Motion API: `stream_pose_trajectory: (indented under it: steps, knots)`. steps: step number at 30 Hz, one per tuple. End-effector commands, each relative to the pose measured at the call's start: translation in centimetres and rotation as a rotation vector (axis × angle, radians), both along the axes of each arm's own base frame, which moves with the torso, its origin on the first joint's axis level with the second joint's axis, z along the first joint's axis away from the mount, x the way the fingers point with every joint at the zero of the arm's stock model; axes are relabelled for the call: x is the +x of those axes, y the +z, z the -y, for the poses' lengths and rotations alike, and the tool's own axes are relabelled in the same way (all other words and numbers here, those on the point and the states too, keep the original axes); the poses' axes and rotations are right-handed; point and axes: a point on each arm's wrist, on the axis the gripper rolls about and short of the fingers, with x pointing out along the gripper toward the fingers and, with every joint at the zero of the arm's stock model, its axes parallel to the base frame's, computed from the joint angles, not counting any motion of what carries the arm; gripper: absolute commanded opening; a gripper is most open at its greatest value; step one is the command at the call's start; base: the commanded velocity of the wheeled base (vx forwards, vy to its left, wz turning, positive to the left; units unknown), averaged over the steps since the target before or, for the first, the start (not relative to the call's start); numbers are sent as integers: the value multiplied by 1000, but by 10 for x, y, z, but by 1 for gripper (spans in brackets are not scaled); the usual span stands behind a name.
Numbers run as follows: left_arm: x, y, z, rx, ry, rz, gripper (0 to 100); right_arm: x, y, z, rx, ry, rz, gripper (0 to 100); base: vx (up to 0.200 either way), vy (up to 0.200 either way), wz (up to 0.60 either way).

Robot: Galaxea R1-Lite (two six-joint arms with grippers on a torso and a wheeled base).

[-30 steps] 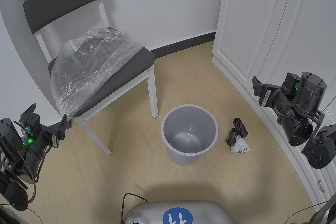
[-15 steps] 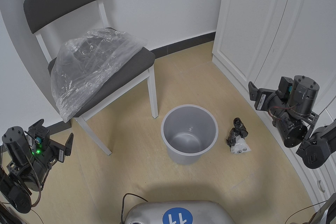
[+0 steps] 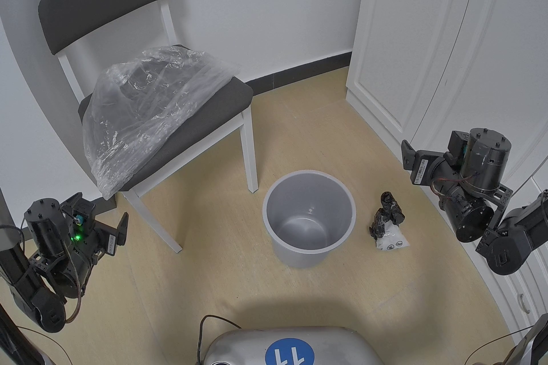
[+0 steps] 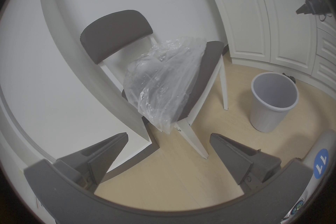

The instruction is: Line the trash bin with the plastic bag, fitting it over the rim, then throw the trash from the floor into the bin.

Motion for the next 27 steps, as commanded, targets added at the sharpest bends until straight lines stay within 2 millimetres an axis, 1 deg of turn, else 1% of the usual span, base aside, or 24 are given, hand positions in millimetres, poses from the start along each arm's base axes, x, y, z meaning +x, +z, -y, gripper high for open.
stream_pose_trajectory:
  steps: [1,6,8,12,15,18,22,27]
  knots:
    - [12,1,-8,-18,42,21,100,2,-1,1,-2,-6,-2,100,0,0,0]
    - [26,10,-18,-57,94,89,100,4,-5,0,-7,-6,-14,100,0,0,0]
    - [33,16,-23,-86,119,132,100,4,-5,0,-4,-6,-9,100,0,0,0]
    - [43,25,-32,-113,155,188,100,4,-4,0,-2,-4,-2,100,0,0,0]
    - [49,32,-45,-112,202,229,100,4,-3,0,1,-6,-1,100,0,0,0]
    - [51,37,-56,-106,240,256,100,4,-3,0,1,-6,1,100,0,0,0]
    - [49,37,-58,-106,240,256,100,4,-3,0,1,-6,1,100,0,0,0]
    - [45,29,-48,-107,201,210,100,3,-4,-1,-1,-1,-1,100,0,0,0]
